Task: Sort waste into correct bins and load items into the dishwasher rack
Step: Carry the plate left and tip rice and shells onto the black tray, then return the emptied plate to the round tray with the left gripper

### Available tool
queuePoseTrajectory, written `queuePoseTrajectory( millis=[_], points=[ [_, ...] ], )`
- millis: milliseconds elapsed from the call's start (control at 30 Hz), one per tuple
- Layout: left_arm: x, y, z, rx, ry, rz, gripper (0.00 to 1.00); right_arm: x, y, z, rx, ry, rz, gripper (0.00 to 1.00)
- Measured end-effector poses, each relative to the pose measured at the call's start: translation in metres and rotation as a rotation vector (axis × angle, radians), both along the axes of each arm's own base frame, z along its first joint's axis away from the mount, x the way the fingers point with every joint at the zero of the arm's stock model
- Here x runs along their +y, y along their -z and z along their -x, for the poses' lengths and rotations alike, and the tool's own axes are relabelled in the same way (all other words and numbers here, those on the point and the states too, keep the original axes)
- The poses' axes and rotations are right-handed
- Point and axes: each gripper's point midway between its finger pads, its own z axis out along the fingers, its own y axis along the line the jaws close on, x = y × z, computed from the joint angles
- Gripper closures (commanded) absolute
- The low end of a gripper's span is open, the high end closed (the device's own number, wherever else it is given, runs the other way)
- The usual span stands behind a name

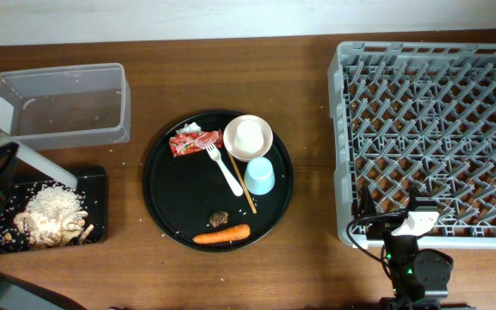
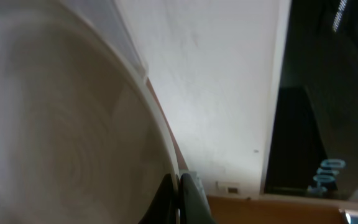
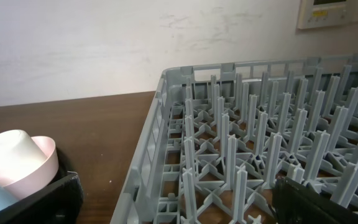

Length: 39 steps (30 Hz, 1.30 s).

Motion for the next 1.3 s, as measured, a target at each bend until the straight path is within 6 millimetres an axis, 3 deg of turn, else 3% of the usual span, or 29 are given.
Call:
queuePoseTrajectory(
  millis=[167, 367, 467, 533, 667, 733, 933, 1067, 1167, 1200, 1300],
  points=[
    [-0.029, -0.019, 0.006, 0.054, -0.011, -0.076, 1.00, 0.000, 0.000, 0.000, 0.000, 0.000, 0.000, 0.01],
    [-0.050, -0.049, 0.019, 0.106, -0.124, -0.331, 1.00, 0.000, 0.000, 0.000, 0.000, 0.000, 0.000, 0.01],
    [-0.053, -0.044, 0.024, 0.199, -0.193, -0.460, 1.00, 0.000, 0.000, 0.000, 0.000, 0.000, 0.000, 0.01],
    [-0.051, -0.045, 0.010, 0.161, -0.170, -0.475, 1.00, 0.000, 0.000, 0.000, 0.000, 0.000, 0.001, 0.01],
    [-0.066, -0.023, -0.010, 0.143, -0.025, -0.347, 1.00, 0.000, 0.000, 0.000, 0.000, 0.000, 0.000, 0.01],
    [-0.087, -0.024, -0.012, 0.136, 0.037, -0.375, 1.00, 0.000, 0.000, 0.000, 0.000, 0.000, 0.000, 0.01],
    [-0.187, -0.054, -0.005, 0.086, 0.239, -0.553, 1.00, 0.000, 0.000, 0.000, 0.000, 0.000, 0.000, 0.01],
    [-0.259, -0.029, 0.005, 0.148, 0.434, -0.637, 1.00, 0.000, 0.000, 0.000, 0.000, 0.000, 0.000, 0.01],
    [-0.291, -0.013, 0.015, 0.190, 0.519, -0.725, 1.00, 0.000, 0.000, 0.000, 0.000, 0.000, 0.000, 0.01],
    [-0.307, -0.004, 0.019, 0.206, 0.567, -0.760, 1.00, 0.000, 0.000, 0.000, 0.000, 0.000, 0.000, 0.01],
    [-0.331, 0.033, 0.014, 0.293, 0.633, -0.872, 1.00, 0.000, 0.000, 0.000, 0.000, 0.000, 0.000, 0.01]
  ],
)
